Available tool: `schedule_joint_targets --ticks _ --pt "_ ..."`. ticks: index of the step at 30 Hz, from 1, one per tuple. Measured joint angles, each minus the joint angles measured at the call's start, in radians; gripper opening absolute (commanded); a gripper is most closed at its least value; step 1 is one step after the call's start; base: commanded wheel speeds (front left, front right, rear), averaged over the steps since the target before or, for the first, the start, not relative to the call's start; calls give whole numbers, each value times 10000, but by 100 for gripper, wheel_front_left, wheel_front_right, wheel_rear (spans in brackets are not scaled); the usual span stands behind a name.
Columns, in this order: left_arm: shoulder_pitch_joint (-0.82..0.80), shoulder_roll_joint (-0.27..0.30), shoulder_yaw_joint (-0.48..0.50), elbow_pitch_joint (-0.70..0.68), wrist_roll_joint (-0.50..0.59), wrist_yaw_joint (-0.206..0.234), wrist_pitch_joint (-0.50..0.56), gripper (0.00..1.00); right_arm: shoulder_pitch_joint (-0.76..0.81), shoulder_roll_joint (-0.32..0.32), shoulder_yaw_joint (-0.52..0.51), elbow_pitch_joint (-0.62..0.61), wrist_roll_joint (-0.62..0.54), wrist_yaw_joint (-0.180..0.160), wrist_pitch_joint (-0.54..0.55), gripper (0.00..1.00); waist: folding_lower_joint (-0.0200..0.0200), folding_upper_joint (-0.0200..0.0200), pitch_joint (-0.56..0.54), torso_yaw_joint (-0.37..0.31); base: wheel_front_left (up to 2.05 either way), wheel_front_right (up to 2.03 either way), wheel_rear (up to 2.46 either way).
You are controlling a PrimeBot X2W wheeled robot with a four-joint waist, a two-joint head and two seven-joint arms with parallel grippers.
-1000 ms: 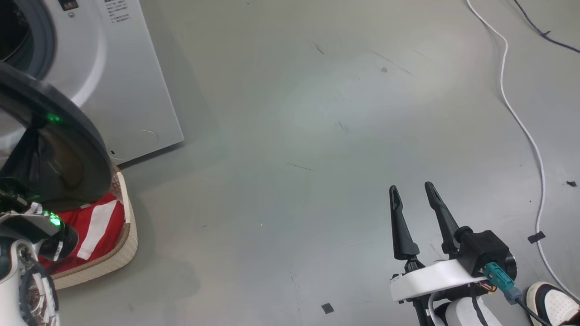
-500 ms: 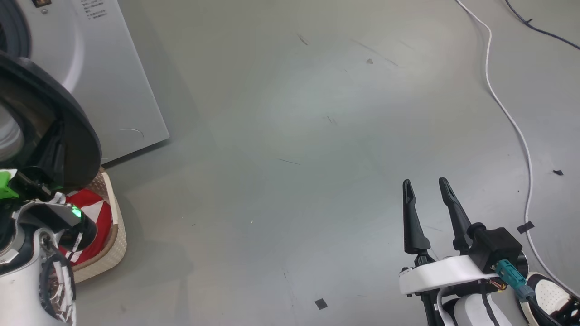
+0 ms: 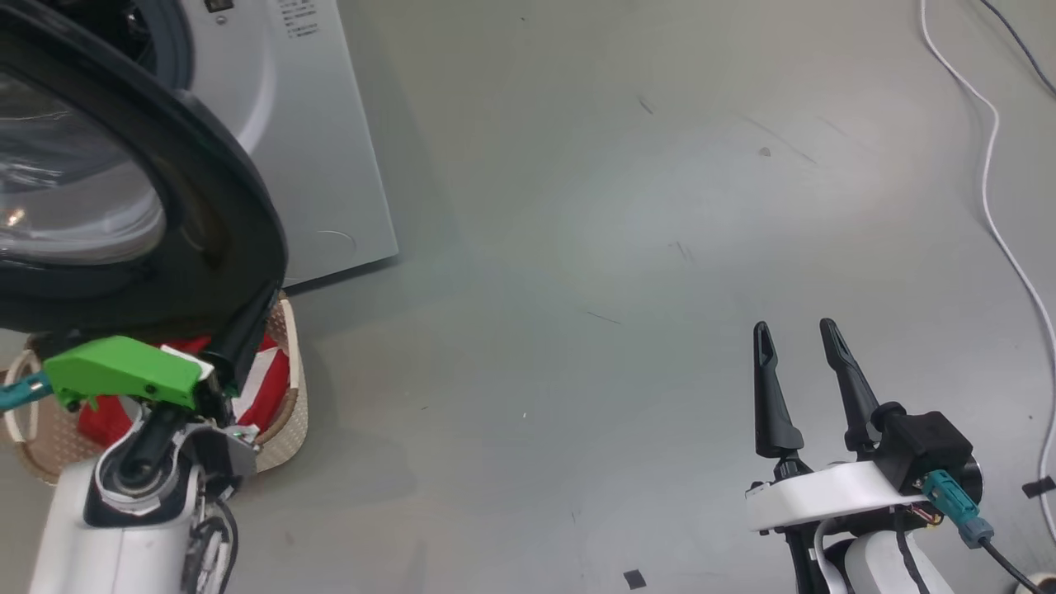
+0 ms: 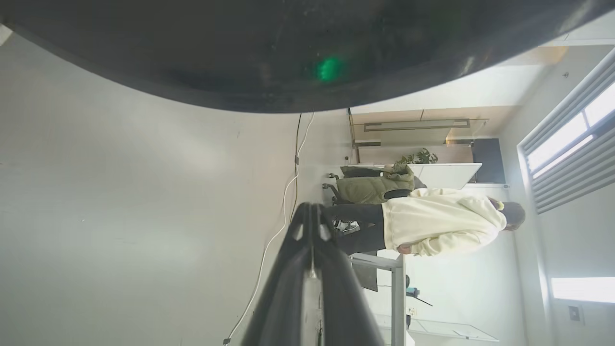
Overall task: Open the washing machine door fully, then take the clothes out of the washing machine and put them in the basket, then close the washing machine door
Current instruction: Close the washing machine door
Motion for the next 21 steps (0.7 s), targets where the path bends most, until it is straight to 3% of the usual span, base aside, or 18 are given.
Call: schedule_joint_targets --ticks 10,13,21 --pt "887 305 -1160 -349 1793 -1189 -138 0 1 -203 -6 163 0 178 -8 100 0 0 -567 1274 0 0 0" --pt "1100 690 -1540 -660 2943 -1436 -579 0 69 -347 -88 205 0 178 -8 100 0 0 -799 1817 0 0 0" --pt "1403 1331 -2036 -1415 5358 -1555 -2038 0 369 -487 -334 150 25 174 -8 100 0 0 -1231 2924 0 0 0"
